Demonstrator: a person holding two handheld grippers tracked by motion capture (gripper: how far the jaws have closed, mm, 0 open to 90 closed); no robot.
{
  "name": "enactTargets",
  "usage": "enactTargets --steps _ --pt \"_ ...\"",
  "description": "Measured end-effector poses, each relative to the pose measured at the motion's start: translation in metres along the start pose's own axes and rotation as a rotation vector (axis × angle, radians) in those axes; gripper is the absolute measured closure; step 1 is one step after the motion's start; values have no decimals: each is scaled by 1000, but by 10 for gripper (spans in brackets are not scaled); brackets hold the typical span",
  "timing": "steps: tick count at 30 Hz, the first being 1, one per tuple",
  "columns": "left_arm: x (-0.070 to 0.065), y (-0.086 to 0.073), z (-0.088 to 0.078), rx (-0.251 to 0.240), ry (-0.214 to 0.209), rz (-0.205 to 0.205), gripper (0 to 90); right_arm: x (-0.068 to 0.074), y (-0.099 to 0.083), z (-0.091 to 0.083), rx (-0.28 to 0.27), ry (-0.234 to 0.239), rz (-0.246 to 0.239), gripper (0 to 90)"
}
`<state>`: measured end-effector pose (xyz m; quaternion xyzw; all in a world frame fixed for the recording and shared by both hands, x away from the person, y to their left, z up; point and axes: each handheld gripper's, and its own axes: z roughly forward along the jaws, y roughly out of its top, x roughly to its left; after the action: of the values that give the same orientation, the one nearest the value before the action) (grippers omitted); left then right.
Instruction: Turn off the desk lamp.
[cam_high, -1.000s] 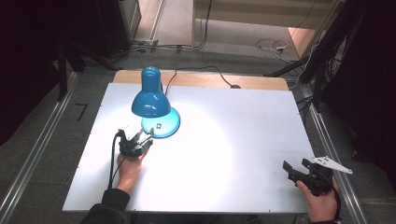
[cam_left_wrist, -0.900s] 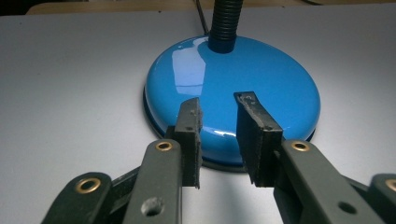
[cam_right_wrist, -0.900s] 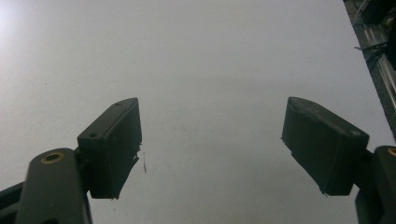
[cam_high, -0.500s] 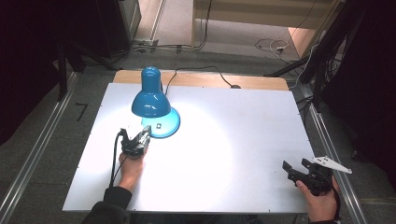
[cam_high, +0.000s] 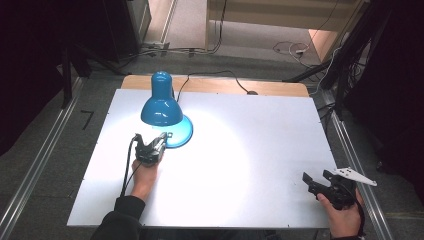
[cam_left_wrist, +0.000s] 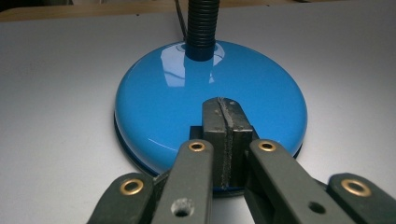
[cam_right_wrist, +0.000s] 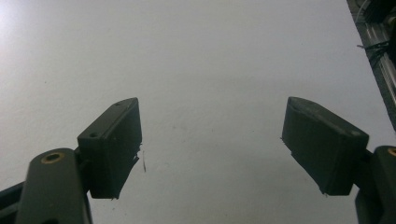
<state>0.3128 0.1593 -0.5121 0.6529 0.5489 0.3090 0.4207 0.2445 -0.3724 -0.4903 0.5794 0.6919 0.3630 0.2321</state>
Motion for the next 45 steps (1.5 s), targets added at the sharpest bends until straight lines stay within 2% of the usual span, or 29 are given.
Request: enactTargets --steps 14,27,35,45 --pt "-4 3 8 3 5 9 900 0 0 0 -4 1 0 188" --pt "-5 4 10 3 3 1 900 0 0 0 -5 2 -2 188" --pt "-7 6 13 2 -4 17 900 0 0 0 -6 3 0 188" --pt "-6 7 14 7 -12 7 900 0 0 -1 -7 5 0 188"
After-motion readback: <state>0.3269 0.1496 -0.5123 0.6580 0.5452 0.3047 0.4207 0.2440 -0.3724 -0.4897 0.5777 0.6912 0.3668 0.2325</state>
